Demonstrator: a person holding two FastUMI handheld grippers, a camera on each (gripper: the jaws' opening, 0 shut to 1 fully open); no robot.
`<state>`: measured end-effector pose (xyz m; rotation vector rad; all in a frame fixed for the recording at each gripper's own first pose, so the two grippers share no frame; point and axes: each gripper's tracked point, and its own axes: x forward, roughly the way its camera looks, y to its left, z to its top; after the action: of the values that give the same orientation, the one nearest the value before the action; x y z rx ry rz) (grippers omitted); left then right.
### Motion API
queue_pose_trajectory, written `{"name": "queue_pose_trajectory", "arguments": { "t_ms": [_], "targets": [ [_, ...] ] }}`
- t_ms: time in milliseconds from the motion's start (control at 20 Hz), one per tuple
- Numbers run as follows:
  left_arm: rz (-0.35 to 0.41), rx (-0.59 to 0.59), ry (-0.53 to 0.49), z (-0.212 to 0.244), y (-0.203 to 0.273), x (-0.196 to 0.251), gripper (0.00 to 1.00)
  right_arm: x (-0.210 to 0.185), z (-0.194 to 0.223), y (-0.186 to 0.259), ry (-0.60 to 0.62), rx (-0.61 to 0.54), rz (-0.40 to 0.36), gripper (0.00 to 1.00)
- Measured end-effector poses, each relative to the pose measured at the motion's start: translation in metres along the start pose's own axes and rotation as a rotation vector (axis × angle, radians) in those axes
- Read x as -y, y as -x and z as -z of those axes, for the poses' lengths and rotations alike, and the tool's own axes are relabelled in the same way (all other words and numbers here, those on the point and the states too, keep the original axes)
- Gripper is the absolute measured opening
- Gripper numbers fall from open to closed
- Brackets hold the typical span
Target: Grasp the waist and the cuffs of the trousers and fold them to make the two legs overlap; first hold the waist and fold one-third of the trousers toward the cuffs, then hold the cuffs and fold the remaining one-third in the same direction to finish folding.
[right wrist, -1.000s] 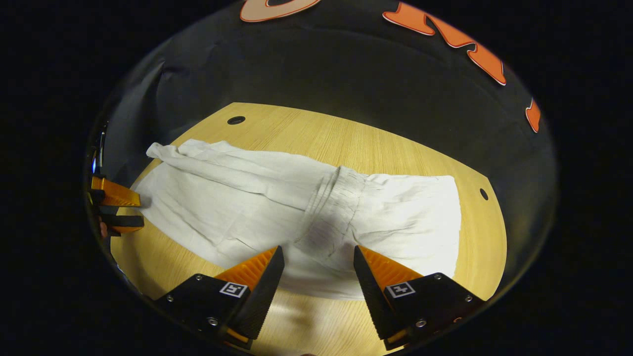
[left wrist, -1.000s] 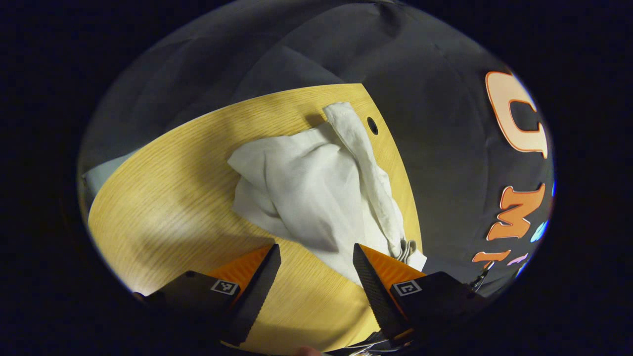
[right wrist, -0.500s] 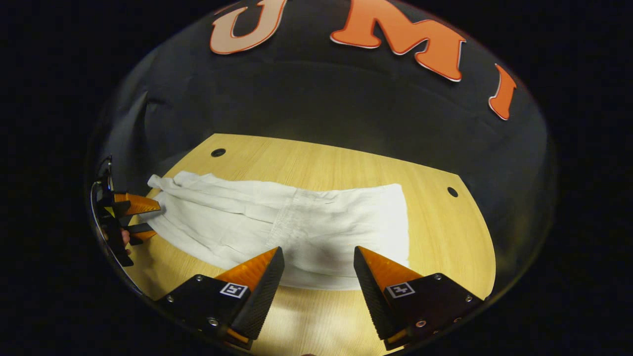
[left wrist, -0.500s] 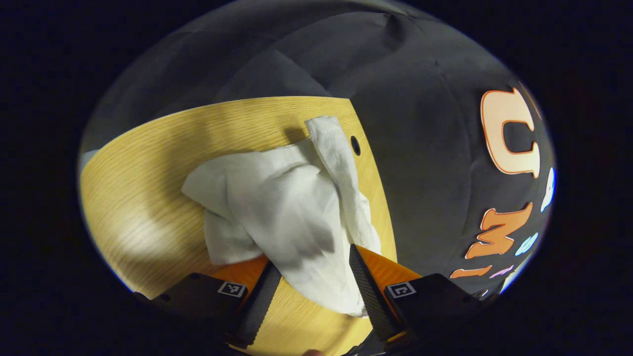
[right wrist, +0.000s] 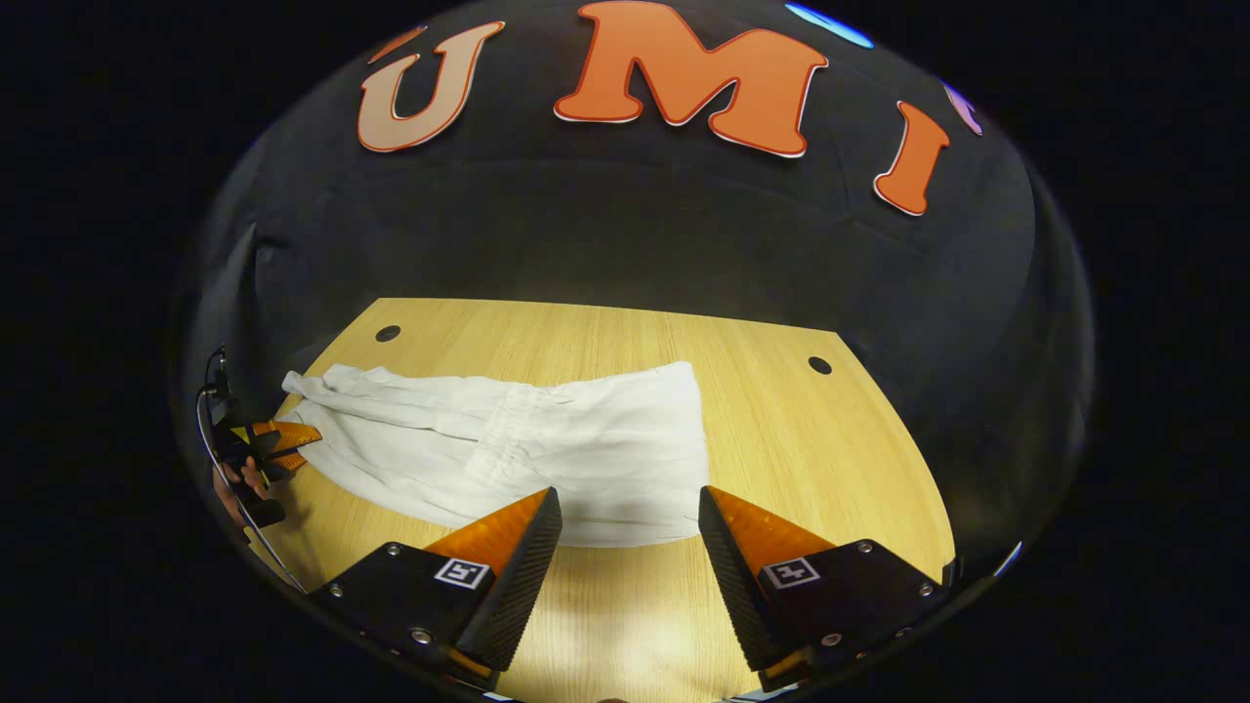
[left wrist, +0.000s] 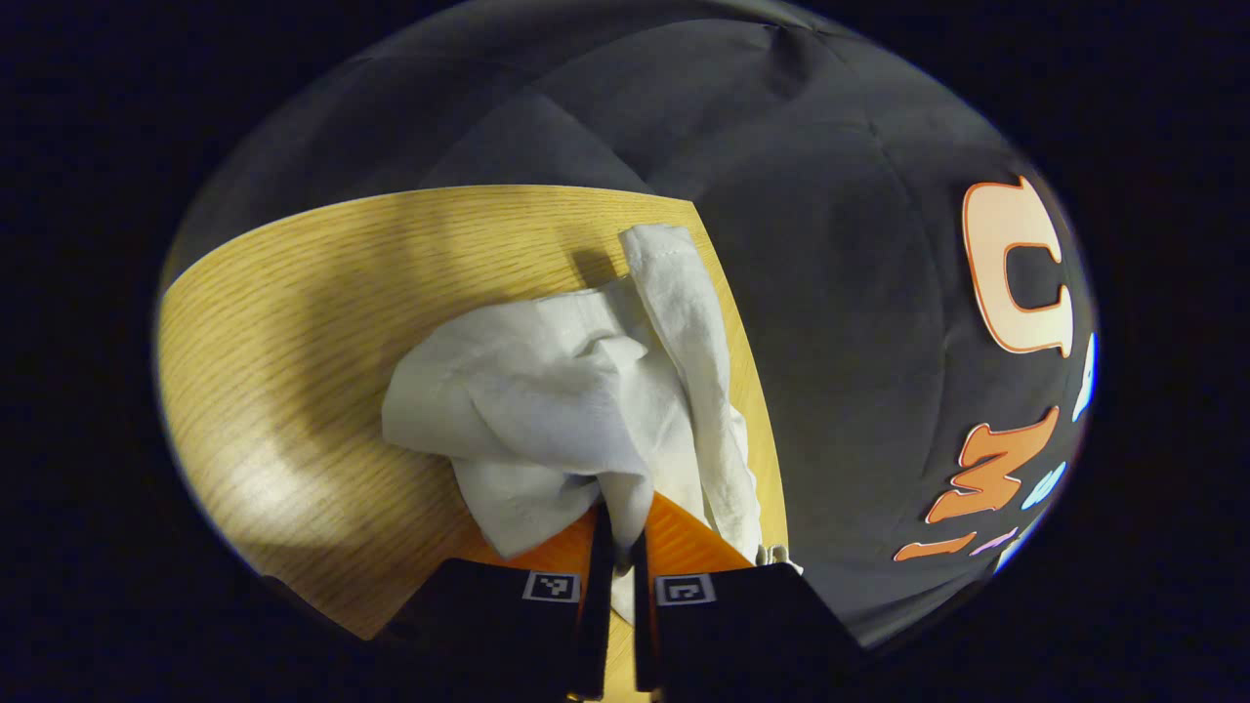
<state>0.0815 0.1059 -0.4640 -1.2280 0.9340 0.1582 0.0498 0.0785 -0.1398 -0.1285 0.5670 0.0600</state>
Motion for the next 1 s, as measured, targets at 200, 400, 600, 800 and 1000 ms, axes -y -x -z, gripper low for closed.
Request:
{"name": "queue_pose_trajectory", "arguments": {
  "t_ms": [200, 400, 600, 800, 1000],
  "targets": [
    [-0.033, 0.023, -0.127, -0.006, 0.011, 0.019, 0.11, 0.024, 0.002, 0.010, -0.027, 0.016, 0.006, 0.87],
    [0.002, 0.099, -0.286, -0.009, 0.040, 0.079, 0.10, 0.043, 0.002, 0.016, -0.081, 0.043, -0.018, 0.87],
    [0.034, 0.158, -0.394, -0.002, 0.063, 0.142, 0.10, 0.069, 0.003, 0.022, -0.102, 0.080, -0.029, 0.87],
    [0.035, 0.186, -0.492, 0.014, 0.073, 0.200, 0.10, 0.104, 0.001, 0.032, -0.142, 0.115, -0.034, 0.88],
    [0.038, 0.188, -0.606, 0.045, 0.063, 0.265, 0.10, 0.140, 0.003, 0.038, -0.193, 0.144, -0.035, 0.88]
  ]
}}
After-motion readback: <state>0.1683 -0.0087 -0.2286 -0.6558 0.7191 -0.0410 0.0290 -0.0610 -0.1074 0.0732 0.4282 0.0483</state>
